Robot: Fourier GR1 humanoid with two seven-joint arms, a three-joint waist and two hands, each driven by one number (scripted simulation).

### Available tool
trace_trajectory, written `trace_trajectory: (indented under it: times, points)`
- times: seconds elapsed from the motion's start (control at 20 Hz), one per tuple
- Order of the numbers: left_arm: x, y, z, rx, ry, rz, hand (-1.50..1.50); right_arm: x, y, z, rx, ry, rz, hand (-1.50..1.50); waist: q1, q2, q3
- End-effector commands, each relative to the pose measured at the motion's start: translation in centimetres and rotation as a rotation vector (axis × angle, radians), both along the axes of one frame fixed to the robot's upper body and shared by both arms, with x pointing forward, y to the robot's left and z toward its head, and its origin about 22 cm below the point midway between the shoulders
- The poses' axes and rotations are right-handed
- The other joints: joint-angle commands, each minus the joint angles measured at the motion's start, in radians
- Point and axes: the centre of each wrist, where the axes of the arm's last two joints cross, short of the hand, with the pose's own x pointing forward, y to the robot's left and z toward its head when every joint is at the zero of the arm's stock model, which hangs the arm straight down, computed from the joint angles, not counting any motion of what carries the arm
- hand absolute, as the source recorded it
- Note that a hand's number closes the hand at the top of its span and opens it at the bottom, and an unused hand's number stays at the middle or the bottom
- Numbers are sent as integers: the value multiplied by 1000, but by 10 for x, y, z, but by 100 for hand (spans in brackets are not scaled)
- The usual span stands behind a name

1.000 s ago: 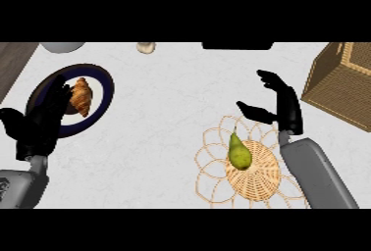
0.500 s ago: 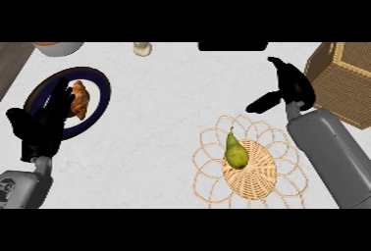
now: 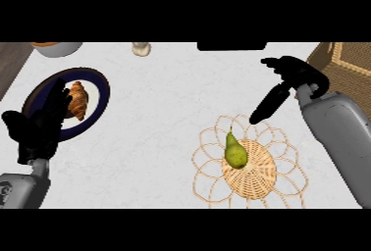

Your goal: Pick the pear from the placemat and place it in the basket

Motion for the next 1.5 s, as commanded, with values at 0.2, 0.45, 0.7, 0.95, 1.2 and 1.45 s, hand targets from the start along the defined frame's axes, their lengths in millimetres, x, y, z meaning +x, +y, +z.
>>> trace_trajectory:
  times: [0.2,0.45,0.7,0.95,1.2,1.45]
  points:
    - [12,4,9,-7,-17,11,0,-26,-5,3,-18,76,-78,-150,4,9,2]
    - [-9,8,-7,14,2,2,0,-47,-5,-8,41,36,-113,-150,12,8,2]
    - [8,-7,-4,-15,-8,-13,0,-72,10,-54,65,45,-80,-150,8,10,2]
    - [4,12,-1,-11,-17,-2,0,-78,1,-67,48,-6,-76,-150,14,11,2]
    - [15,-7,-5,7,-19,-12,0,-98,21,-68,20,-30,-77,-150,9,11,2]
    - [-5,-1,9,-6,-5,-28,0,-81,27,-88,37,-60,-81,-150,18,11,3]
